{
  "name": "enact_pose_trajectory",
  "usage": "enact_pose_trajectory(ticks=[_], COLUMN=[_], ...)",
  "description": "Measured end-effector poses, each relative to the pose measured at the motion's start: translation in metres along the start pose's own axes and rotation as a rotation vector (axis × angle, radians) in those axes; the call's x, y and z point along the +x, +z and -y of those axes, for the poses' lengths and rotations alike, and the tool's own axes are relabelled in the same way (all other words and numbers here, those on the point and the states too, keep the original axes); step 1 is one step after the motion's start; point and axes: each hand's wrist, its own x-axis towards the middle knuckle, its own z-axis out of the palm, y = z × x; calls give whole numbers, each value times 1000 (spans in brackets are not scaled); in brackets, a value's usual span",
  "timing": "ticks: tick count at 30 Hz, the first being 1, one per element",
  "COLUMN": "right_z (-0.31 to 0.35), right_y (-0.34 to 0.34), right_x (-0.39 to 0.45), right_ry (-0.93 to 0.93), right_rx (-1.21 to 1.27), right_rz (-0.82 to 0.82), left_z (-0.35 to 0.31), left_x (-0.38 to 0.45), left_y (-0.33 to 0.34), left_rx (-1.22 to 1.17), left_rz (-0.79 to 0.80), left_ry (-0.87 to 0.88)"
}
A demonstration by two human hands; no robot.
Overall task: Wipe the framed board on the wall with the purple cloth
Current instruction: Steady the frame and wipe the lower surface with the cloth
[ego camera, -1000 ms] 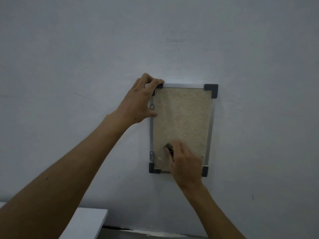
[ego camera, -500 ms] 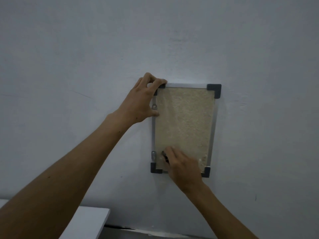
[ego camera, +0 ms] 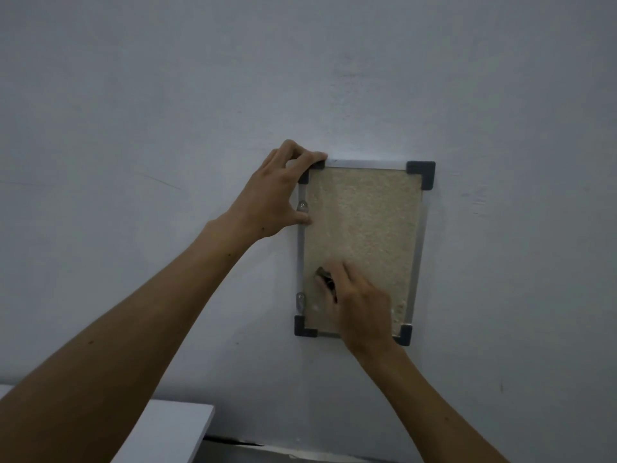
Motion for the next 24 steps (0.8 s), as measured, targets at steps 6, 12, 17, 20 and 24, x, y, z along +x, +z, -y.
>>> enact_pose_trajectory(ticks=[6,12,17,20,24], right_z=[17,17,11,7,9], right_y=[6,3,4,-1,-7], right_x=[-10,13,-8,10,43], right_ry=[-132,-45,-249,-298,-177], right_rx=[-27,-23,-40,-70,-102], right_rz=[103,-58,117,117,11], left_z=[-1,-1,-1,-2,-1], left_x=[-1,-1,-2,0,2], left_y=[0,-1,-2,-3,-7], left_rx=[-3,-2,-3,0,-36], left_rz=[0,0,-2,2,36], left_ry=[-4,-5,-1,-8,-29])
